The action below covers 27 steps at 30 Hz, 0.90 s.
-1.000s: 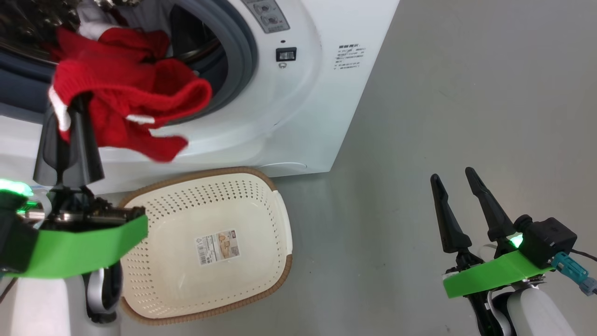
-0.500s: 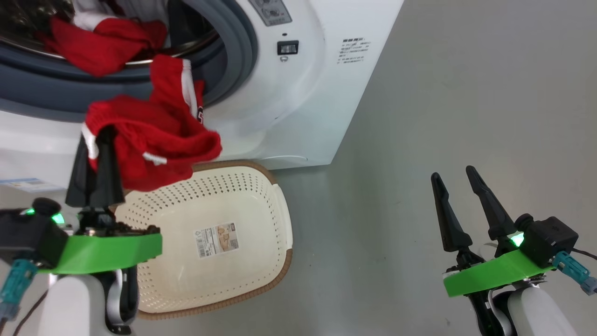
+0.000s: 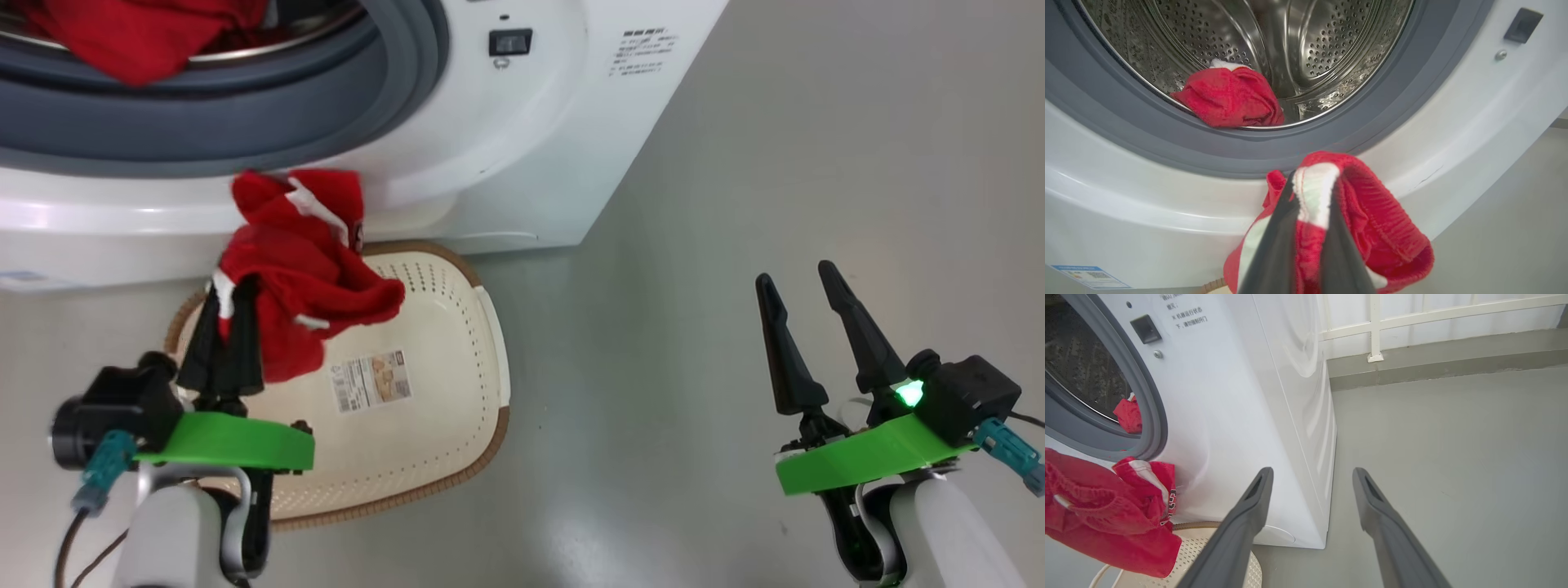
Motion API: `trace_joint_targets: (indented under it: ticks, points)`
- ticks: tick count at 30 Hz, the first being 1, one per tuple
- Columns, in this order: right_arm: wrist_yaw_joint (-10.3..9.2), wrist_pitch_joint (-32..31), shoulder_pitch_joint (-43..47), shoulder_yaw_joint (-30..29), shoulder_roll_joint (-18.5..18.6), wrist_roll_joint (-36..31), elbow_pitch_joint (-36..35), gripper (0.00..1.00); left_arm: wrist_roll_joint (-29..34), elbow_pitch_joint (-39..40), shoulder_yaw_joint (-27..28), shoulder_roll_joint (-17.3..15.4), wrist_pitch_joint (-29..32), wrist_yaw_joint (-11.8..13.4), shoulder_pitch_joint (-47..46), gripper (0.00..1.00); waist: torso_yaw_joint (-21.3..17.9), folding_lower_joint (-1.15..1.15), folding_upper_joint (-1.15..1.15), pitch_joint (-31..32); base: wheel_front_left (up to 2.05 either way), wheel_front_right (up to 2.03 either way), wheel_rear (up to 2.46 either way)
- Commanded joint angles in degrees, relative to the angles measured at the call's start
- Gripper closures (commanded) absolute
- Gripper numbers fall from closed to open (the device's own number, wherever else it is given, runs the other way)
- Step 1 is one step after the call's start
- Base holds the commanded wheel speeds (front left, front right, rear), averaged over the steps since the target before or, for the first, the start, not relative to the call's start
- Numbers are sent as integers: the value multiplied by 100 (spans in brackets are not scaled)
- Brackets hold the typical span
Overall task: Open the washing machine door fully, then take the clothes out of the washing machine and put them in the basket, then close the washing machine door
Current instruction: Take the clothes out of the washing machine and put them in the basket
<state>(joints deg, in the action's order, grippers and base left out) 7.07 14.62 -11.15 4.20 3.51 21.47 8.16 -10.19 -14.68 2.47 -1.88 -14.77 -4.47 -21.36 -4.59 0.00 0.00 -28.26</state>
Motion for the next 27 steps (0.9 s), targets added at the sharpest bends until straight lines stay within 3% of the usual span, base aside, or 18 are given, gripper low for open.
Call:
trace_joint_targets:
  ticks: [1,27]
  points:
    - [42,38,-117,91,47,-36,-165,0,58,-23,124,-100,-23,-45,-112,100,-22,0,0,-169,0,0,0]
    - [42,38,-458,112,83,-89,-317,0,356,-2675,-49,-99,-23,-113,-1287,100,-78,0,0,-1302,0,0,0]
